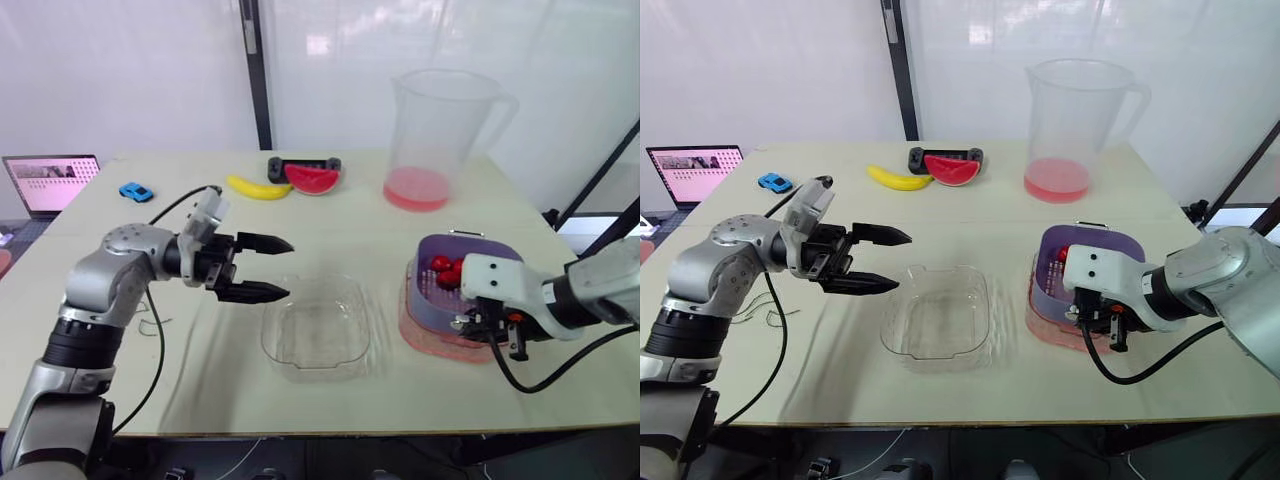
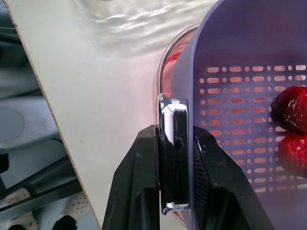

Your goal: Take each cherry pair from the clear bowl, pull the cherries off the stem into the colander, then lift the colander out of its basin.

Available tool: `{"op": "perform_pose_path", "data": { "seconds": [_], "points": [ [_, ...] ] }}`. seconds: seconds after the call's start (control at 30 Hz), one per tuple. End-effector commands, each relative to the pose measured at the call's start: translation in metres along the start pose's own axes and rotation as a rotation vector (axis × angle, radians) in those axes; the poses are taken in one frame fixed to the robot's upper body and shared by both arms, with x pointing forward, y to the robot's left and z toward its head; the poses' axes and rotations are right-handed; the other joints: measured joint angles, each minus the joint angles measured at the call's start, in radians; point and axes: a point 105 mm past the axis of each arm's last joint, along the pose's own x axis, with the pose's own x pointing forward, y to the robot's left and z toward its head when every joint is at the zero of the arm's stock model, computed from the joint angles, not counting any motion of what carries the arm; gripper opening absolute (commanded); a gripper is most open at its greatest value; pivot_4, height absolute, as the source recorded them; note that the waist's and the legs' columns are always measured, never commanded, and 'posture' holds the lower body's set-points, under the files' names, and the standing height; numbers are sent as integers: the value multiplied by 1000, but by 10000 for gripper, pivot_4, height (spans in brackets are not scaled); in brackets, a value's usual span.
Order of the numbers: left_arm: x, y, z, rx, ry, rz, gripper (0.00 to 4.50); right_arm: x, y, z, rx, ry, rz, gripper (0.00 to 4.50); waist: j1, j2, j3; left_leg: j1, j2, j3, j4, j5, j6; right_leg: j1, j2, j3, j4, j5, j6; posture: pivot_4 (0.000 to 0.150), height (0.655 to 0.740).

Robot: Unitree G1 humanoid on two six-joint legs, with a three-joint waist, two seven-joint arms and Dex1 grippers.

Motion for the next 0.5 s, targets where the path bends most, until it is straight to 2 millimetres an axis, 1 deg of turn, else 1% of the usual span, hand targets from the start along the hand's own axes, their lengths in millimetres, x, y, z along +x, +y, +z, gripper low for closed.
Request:
{"op": "perform_pose_path", "data": {
  "seconds": [0.03, 0.2, 0.33, 0.43, 0.5],
  "points": [
    [0, -1, 13, 61, -7, -6, 45000, -12, -5, 6, -33, -14, -43, 8365, 0, 0, 0, 0, 0, 0, 0, 0, 0, 0, 0, 0, 0, 0, 0, 1500, 7400],
    [-4, 0, 14, 57, -3, 0, 45000, -13, -3, 5, -39, -10, -25, 8365, 0, 0, 0, 0, 0, 0, 0, 0, 0, 0, 0, 0, 0, 0, 0, 1500, 7400],
    [-5, 0, 14, 57, -2, 5, 45000, -15, -7, 7, -18, -39, -33, 8365, 0, 0, 0, 0, 0, 0, 0, 0, 0, 0, 0, 0, 0, 0, 0, 1500, 7400],
    [-4, 0, 14, 59, -2, 4, 45000, -10, -3, 0, -6, -27, 1, 8365, 0, 0, 0, 0, 0, 0, 0, 0, 0, 0, 0, 0, 0, 0, 0, 1500, 7400],
    [-4, 0, 15, 60, -2, 4, 45000, -10, -3, 3, 19, -66, 13, 8365, 0, 0, 0, 0, 0, 0, 0, 0, 0, 0, 0, 0, 0, 0, 0, 1500, 7400]
  ]
}}
